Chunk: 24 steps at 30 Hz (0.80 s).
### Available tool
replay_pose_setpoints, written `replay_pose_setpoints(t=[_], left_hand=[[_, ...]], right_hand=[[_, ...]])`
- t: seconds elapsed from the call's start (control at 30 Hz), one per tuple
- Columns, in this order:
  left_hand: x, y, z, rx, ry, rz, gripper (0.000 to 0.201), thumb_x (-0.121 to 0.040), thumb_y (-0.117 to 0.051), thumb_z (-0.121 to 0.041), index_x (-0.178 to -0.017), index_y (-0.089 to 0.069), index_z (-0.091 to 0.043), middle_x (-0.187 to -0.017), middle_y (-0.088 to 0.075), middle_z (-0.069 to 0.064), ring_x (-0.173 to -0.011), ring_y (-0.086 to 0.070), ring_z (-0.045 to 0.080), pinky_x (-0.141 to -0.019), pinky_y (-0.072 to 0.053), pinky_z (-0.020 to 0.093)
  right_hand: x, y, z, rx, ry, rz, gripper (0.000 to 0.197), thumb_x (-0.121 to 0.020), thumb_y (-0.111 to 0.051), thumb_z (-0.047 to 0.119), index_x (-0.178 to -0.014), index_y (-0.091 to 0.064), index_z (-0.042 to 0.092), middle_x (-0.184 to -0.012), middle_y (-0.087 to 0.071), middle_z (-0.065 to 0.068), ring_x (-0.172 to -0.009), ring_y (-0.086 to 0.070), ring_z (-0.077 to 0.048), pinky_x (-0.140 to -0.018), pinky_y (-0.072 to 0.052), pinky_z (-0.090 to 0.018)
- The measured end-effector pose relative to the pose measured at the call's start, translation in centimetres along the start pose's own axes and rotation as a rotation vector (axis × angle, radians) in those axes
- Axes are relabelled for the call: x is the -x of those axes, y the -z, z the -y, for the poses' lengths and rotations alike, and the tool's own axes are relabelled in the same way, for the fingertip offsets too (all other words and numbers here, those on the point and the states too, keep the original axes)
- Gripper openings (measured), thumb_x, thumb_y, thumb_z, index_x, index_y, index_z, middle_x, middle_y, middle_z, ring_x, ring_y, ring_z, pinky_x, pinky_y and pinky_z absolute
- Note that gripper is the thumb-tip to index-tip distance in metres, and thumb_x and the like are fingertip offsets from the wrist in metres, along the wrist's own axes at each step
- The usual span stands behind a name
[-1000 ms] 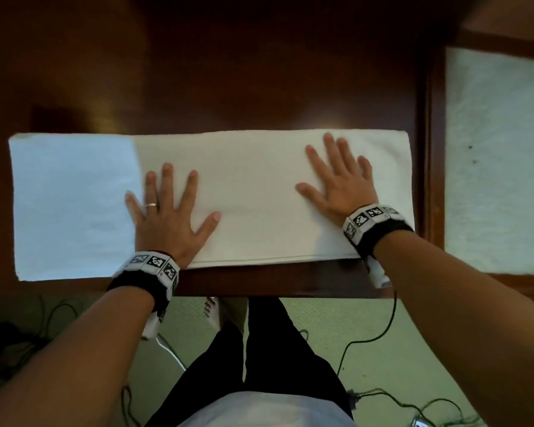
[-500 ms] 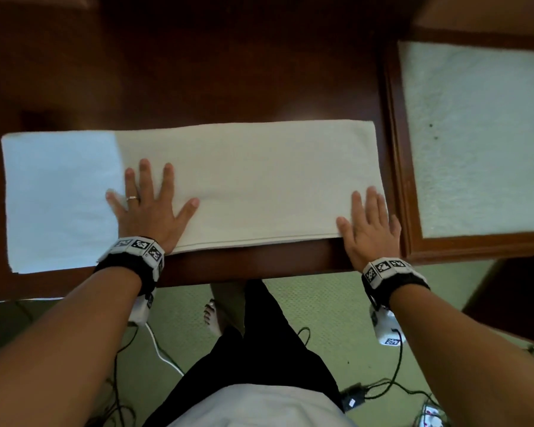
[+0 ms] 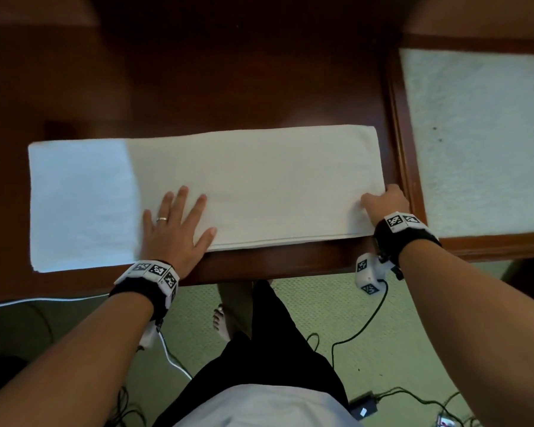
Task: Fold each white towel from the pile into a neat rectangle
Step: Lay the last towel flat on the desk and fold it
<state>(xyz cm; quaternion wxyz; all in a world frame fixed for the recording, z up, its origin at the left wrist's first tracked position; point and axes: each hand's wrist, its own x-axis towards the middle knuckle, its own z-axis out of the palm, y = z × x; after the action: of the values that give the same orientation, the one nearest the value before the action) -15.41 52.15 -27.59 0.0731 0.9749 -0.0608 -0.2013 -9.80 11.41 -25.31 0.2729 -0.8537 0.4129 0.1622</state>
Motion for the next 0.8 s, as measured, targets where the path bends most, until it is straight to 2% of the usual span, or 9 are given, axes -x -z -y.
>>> replay_pose_setpoints(t=[0.1,0.2,0.33,0.43,0.57,0.67,0.7,0.73,0.8], left_hand=[[0.0,0.6,-0.3,0.001,0.014,0.031,0.076,-0.09,-0.017,-0.069,-0.158,-0.019,-0.035,-0.168,-0.008,0.002,-0.153,-0.01,0.031,-0.117,-0.016,0.063],[-0.6,1.7,-1.1,0.025,0.039,0.062,0.076,-0.087,-0.027,-0.067,-0.153,-0.033,-0.03,-0.164,-0.022,0.007,-0.149,-0.021,0.035,-0.115,-0.022,0.062],[-2.4,3.6,-2.5,0.079,-0.02,0.05,0.074,-0.084,-0.034,-0.059,-0.139,-0.054,-0.014,-0.15,-0.044,0.017,-0.134,-0.043,0.041,-0.109,-0.039,0.056],[-3.8,5.1,-3.1,0.014,-0.021,0.084,0.068,-0.08,-0.037,-0.054,-0.126,-0.065,-0.012,-0.137,-0.056,0.02,-0.119,-0.056,0.043,-0.095,-0.05,0.055],[-5.0,6.9,-2.9,-0.077,-0.044,0.146,0.062,-0.074,-0.04,-0.05,-0.112,-0.073,-0.013,-0.123,-0.064,0.018,-0.104,-0.064,0.04,-0.08,-0.056,0.052],[-5.4,7.7,-2.3,-0.11,-0.084,0.188,0.061,-0.072,-0.04,-0.049,-0.107,-0.076,-0.014,-0.118,-0.067,0.017,-0.097,-0.069,0.036,-0.072,-0.06,0.048],[-5.4,8.2,-2.5,-0.12,-0.106,0.174,0.062,-0.073,-0.039,-0.049,-0.11,-0.076,-0.015,-0.121,-0.067,0.016,-0.099,-0.069,0.035,-0.072,-0.061,0.048],[-5.5,8.7,-2.6,-0.133,-0.116,0.166,0.062,-0.077,-0.039,-0.05,-0.118,-0.073,-0.018,-0.131,-0.063,0.013,-0.108,-0.066,0.034,-0.079,-0.059,0.048],[-5.9,9.6,-2.4,-0.166,-0.124,0.184,0.057,-0.093,-0.039,-0.051,-0.144,-0.052,-0.028,-0.155,-0.039,0.002,-0.134,-0.047,0.027,-0.102,-0.047,0.042]], right_hand=[[-0.5,0.6,0.1,-0.044,-0.007,0.093,0.037,-0.082,-0.068,0.024,-0.114,-0.061,0.005,-0.111,-0.064,-0.015,-0.094,-0.061,-0.034,-0.077,-0.045,-0.035],[-1.1,1.9,1.5,0.001,0.087,0.109,0.024,-0.081,-0.072,0.024,-0.096,-0.062,0.008,-0.099,-0.067,-0.014,-0.084,-0.059,-0.03,-0.071,-0.045,-0.034],[-3.2,6.0,7.0,0.027,0.305,-0.106,0.022,-0.082,-0.067,0.02,-0.096,-0.058,0.006,-0.092,-0.059,-0.011,-0.085,-0.058,-0.032,-0.069,-0.045,-0.036],[-5.3,10.0,12.2,0.118,0.448,-0.258,0.019,-0.085,-0.064,0.019,-0.097,-0.052,0.01,-0.104,-0.056,-0.016,-0.087,-0.055,-0.033,-0.072,-0.038,-0.035],[-6.3,14.3,17.1,0.194,0.607,-0.413,0.021,-0.086,-0.061,0.014,-0.105,-0.052,0.01,-0.113,-0.054,-0.016,-0.089,-0.057,-0.039,-0.071,-0.043,-0.041],[-5.2,15.3,18.7,0.229,0.69,-0.449,0.017,-0.086,-0.059,0.012,-0.102,-0.051,0.012,-0.098,-0.058,-0.014,-0.081,-0.058,-0.039,-0.065,-0.045,-0.04],[-4.6,15.1,18.9,0.251,0.723,-0.447,0.015,-0.087,-0.058,0.012,-0.099,-0.05,0.013,-0.088,-0.057,-0.012,-0.076,-0.058,-0.039,-0.06,-0.043,-0.038],[-3.6,14.8,19.0,0.275,0.755,-0.437,0.013,-0.087,-0.058,0.012,-0.096,-0.048,0.014,-0.08,-0.054,-0.01,-0.072,-0.057,-0.038,-0.057,-0.039,-0.035],[-1.0,13.5,19.0,0.33,0.814,-0.39,0.016,-0.087,-0.06,0.016,-0.096,-0.047,0.016,-0.074,-0.049,-0.005,-0.066,-0.055,-0.035,-0.056,-0.035,-0.032]])
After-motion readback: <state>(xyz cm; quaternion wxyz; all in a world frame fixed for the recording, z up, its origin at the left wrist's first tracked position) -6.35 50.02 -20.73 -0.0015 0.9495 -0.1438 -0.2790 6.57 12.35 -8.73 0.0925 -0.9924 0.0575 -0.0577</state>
